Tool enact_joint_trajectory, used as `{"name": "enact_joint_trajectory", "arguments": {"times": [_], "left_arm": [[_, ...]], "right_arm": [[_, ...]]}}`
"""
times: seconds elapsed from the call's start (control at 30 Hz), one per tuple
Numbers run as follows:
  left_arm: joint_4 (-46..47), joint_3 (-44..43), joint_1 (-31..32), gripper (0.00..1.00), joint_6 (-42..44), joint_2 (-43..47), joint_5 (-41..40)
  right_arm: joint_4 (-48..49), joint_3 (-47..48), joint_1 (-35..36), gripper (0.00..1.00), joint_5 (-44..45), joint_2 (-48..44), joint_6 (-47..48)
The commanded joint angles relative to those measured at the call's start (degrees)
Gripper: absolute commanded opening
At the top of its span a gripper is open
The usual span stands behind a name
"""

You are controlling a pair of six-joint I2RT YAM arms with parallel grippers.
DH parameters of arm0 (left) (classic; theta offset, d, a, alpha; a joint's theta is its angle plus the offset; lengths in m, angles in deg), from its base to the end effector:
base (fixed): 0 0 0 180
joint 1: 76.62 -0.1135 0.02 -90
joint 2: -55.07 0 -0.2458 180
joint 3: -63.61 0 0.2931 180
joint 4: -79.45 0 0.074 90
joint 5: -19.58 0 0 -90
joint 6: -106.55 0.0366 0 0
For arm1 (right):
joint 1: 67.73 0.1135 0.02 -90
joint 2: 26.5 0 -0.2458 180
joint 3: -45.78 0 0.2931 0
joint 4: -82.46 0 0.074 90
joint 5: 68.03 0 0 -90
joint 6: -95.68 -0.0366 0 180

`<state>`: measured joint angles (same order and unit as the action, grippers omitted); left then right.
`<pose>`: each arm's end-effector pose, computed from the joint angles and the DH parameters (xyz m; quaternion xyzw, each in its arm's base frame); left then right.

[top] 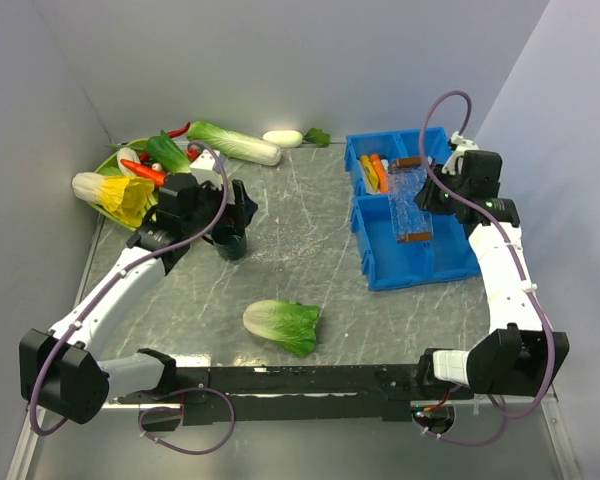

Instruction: Prepare toiletry sets of a toothbrush and toothpaste on the tray

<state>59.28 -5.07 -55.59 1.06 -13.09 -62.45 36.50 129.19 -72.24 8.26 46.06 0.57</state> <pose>0.3020 -0.1215 0.3072 0.0794 0.8125 -0.2340 0.5279 0.3235 -0.0168 0.3402 0.0191 0.8826 0.1083 0.4570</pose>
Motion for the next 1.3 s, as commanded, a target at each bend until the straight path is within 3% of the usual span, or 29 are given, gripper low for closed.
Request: {"name": "enact_joint_trajectory", "arguments": {"times": [0.0,0.43,0.87,1.27], "left_arm": [[1.5,-1.32,1.28,0.97,1.25,-1.01,1.7],[1.95,-1.32,4.36,0.96,0.63,-2.77,4.34],[6.6,0.61,5.41,0.96,1.16,0.04,13.65],[7.13,1.49,8.85,0.96,3.36,0.92,10.05]], "right_arm": [[2.95,0.39,3.1,0.0,-1.58,-1.98,-0.79],[1.81,0.3,12.15,0.0,-2.89,-0.05,-0.7],[-0.92,4.16,22.43,0.0,-1.58,3.56,-0.08],[-2.5,11.2,32.81,0.0,0.27,11.64,0.27]]}}
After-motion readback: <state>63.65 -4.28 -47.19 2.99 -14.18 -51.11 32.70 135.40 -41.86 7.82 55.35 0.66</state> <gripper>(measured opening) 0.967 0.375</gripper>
